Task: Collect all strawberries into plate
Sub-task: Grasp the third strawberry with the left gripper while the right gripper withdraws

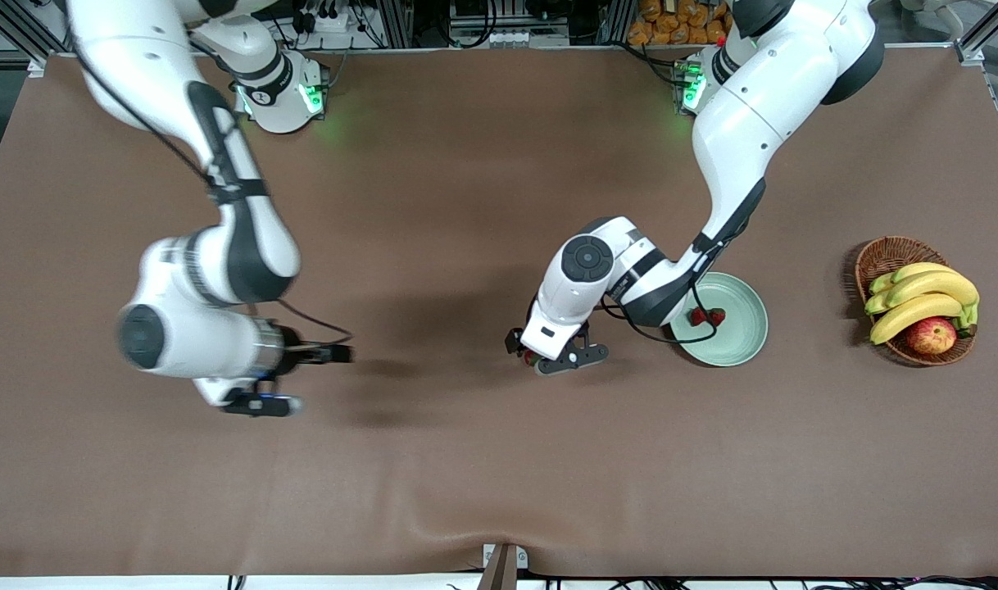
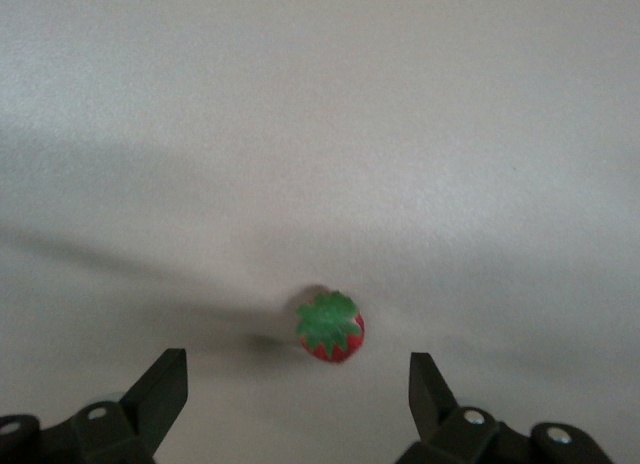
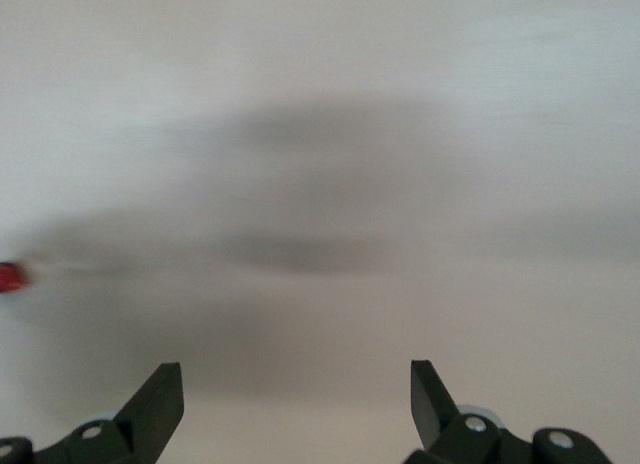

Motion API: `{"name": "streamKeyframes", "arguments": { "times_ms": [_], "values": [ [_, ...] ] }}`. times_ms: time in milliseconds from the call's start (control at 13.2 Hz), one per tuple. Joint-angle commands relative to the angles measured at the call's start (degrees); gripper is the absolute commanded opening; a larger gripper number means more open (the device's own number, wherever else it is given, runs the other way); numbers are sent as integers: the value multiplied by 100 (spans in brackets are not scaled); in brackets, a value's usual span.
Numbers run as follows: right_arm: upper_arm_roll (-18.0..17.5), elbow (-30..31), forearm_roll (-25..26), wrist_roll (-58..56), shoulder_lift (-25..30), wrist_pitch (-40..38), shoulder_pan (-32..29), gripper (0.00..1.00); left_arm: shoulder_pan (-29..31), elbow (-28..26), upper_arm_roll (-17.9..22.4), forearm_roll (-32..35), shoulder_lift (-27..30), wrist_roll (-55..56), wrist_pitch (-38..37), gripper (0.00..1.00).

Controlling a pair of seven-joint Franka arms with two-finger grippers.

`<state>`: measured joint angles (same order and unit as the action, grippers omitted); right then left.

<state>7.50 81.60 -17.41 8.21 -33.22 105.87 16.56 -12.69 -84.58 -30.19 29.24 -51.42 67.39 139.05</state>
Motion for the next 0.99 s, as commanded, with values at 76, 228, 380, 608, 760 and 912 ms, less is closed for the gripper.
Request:
{"name": "streamKeyframes", "arguments": {
  "times_ms": [76, 228, 380, 608, 760, 912],
  "values": [
    [-144, 137, 991, -47, 815, -610, -530, 100, -374, 214, 346, -67, -184, 20, 289, 82],
    [-572, 23, 1370, -48, 1141, -1101, -1029, 100, -401, 214, 383, -67, -202, 3, 306, 75],
    [-1126, -257, 1704, -21, 1396, -1698, -1558, 100, -410, 258, 400, -67, -245, 3, 403, 71],
    [-1155, -426, 1855, -74, 1861, -2280, -1779, 100, -419, 337, 409, -58, -368, -59, 482, 57],
    [-1146, -408, 1872, -100, 2125, -2403, -2024, 100, -427, 434, 409, -58, -430, -42, 517, 51],
    [-1076, -399, 1916, -519, 2249, -2474, -2113, 100, -427, 434, 409, -58, -439, -50, 517, 19]
  ]
}}
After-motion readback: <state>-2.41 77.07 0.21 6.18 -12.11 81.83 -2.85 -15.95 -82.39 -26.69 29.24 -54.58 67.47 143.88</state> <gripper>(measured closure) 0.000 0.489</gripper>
